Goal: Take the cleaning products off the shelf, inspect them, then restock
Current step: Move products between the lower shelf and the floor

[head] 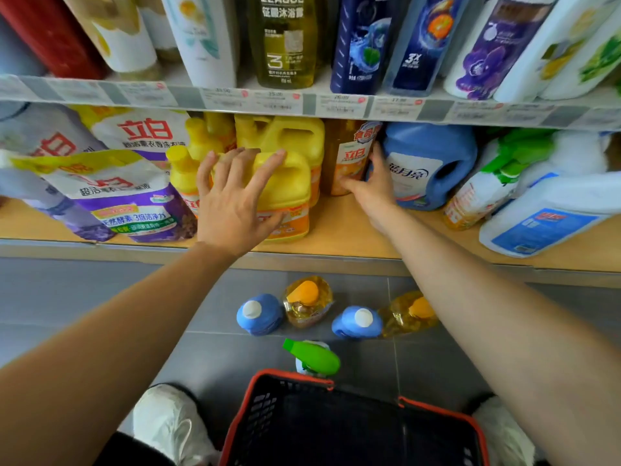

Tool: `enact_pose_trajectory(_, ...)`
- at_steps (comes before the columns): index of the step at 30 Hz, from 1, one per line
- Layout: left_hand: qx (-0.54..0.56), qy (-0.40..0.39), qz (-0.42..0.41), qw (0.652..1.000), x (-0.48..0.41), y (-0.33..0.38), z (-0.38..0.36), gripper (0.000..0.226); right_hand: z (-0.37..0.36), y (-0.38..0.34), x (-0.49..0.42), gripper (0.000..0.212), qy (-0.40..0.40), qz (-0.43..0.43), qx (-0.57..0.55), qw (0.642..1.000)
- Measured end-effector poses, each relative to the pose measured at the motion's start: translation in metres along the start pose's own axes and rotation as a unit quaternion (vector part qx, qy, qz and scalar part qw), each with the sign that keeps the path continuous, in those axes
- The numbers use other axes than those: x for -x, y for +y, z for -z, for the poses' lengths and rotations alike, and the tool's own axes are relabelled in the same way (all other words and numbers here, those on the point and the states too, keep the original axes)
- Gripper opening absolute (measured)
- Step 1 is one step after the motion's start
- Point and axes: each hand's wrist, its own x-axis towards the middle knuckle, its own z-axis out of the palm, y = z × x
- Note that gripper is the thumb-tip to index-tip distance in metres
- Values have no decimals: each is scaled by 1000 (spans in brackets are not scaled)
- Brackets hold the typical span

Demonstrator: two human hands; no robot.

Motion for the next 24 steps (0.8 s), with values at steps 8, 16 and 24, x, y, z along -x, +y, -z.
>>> enact_pose_trajectory(8,13,28,14,999,-1,3,-8,89,-10,10,29,44,98,14,-42,994)
enact_pose_trajectory(16,25,33,21,999,-1,5,-10,89,-17,-4,6,89,62,26,-52,996)
enact_pose_trajectory(24,39,38,27,998,-1,8,-11,89,-20,19,20,64,204,27,-61,977)
